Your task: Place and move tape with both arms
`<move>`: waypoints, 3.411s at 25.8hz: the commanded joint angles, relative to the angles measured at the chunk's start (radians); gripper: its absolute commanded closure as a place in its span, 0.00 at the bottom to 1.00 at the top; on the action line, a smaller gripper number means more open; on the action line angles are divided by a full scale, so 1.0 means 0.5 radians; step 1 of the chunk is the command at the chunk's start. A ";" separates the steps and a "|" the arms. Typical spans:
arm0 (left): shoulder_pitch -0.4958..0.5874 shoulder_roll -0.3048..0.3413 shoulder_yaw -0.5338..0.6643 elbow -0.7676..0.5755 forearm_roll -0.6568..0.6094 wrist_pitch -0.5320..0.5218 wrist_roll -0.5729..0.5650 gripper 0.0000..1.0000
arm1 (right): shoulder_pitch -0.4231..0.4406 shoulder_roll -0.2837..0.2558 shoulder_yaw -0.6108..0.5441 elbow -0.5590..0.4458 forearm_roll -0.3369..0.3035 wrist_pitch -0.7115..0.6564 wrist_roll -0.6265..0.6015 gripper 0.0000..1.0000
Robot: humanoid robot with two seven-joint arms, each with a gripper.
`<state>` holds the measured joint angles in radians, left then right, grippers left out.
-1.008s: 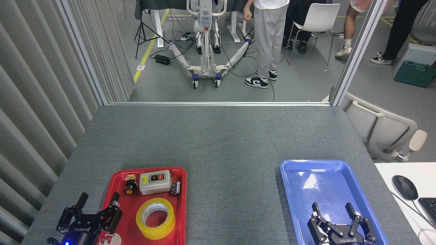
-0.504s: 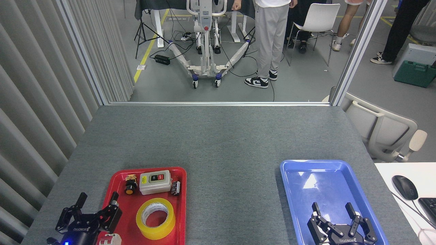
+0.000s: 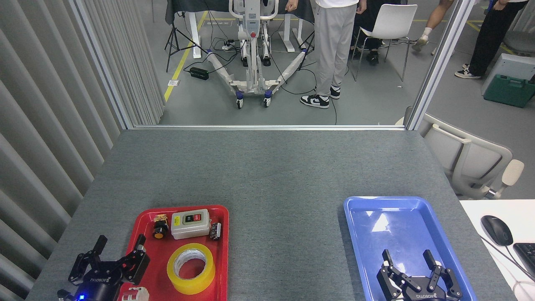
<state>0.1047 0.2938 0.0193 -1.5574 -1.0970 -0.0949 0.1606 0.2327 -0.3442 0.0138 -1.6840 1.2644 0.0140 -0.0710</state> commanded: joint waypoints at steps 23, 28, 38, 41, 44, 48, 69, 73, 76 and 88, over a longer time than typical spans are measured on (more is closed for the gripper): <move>-0.740 0.768 -0.944 0.142 0.737 0.003 -1.524 0.00 | 0.013 0.017 0.000 -0.016 0.008 0.003 0.001 0.00; -0.832 0.811 -1.109 0.203 1.001 0.076 -1.567 0.00 | 0.016 0.017 0.000 -0.016 0.008 0.003 0.001 0.00; -1.038 0.815 -1.401 0.335 1.246 0.125 -1.668 0.00 | 0.025 0.023 0.000 -0.016 0.008 0.003 -0.002 0.00; -1.053 0.799 -1.404 0.351 1.246 0.128 -1.732 0.00 | 0.032 0.026 0.000 -0.016 0.008 0.006 -0.002 0.00; -1.081 0.750 -1.404 0.400 1.246 0.131 -1.935 0.01 | 0.035 0.026 0.003 -0.016 0.008 0.012 -0.002 0.01; -1.099 0.707 -1.404 0.430 1.246 0.131 -1.969 0.01 | 0.035 0.026 0.003 -0.016 0.008 0.015 -0.002 0.01; -1.148 0.554 -1.465 0.654 1.215 0.233 -2.128 0.65 | 0.047 0.029 0.040 -0.028 0.008 0.012 0.004 0.00; -1.154 0.551 -1.456 0.630 1.209 0.162 -2.162 0.95 | 0.044 0.023 0.040 -0.028 0.008 0.015 0.001 0.00; -1.154 0.548 -1.434 0.621 1.209 0.021 -2.156 1.00 | 0.044 0.023 0.043 -0.028 0.008 0.012 -0.002 0.00; -1.068 0.173 -1.079 0.664 1.237 -0.909 -0.996 1.00 | 0.047 0.023 0.046 -0.028 0.005 -0.010 -0.005 0.00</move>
<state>-0.4538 0.4668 -0.5410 -1.2680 -0.4910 -0.3992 -0.5471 0.2561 -0.3319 0.0373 -1.6983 1.2674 0.0134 -0.0727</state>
